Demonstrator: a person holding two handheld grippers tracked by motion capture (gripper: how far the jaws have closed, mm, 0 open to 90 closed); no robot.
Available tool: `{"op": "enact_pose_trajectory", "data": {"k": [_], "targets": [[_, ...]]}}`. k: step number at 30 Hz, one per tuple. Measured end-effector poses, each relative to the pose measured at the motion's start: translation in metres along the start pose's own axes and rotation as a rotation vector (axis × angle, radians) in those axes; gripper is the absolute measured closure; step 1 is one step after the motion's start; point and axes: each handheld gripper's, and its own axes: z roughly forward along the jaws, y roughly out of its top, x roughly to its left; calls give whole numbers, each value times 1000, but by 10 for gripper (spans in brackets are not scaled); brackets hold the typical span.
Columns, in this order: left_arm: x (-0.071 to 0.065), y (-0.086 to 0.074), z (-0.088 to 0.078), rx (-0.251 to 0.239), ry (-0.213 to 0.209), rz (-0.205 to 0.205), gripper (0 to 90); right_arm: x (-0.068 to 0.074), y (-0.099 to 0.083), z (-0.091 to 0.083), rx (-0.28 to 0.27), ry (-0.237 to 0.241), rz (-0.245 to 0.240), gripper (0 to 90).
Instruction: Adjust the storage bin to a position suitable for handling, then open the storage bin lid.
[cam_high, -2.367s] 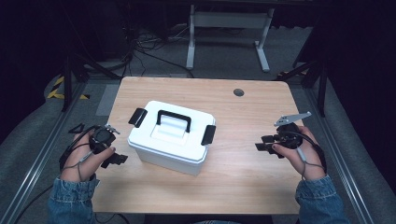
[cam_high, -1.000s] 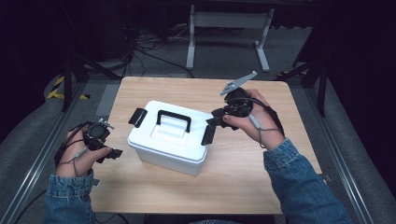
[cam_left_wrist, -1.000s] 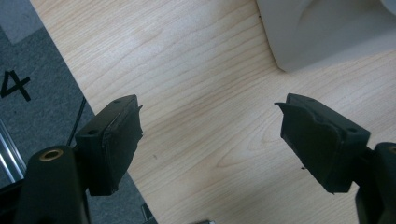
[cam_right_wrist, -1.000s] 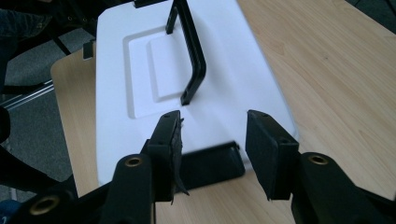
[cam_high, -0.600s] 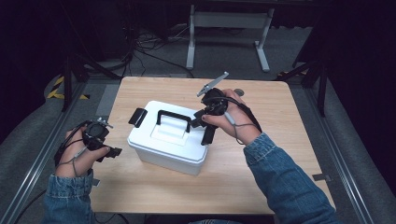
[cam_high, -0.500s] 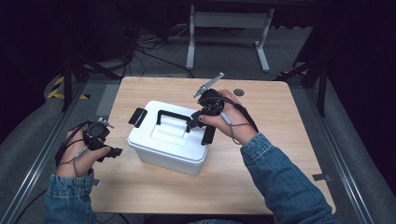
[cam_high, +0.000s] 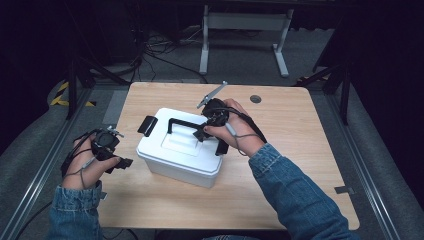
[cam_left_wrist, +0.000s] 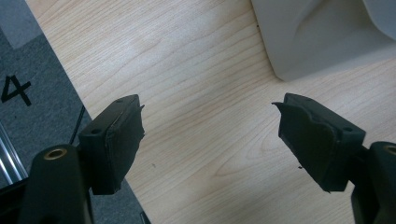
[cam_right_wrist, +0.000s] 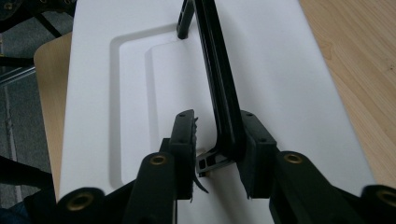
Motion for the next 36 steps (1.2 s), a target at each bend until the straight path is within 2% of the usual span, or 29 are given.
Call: {"op": "enact_pose_trajectory", "data": {"k": [5, 16, 20, 25, 31, 36], "targets": [[0, 0, 0, -4, -4, -9, 228, 3, 1, 4, 12, 8, -21, 825], [1, 0, -2, -15, -10, -9, 226, 11, 2, 2, -2, -18, -62, 843], [3, -3, -3, -19, -6, -21, 225, 15, 3, -4, -70, -18, -93, 849], [4, -3, -3, -23, -5, -25, 225, 19, 5, -10, -94, -30, -110, 850], [4, -2, -2, -20, -5, -19, 225, 18, 7, -30, -157, -27, -106, 850], [4, -2, -2, -18, -8, -21, 225, 19, 6, -44, -183, -38, -112, 851]]}}
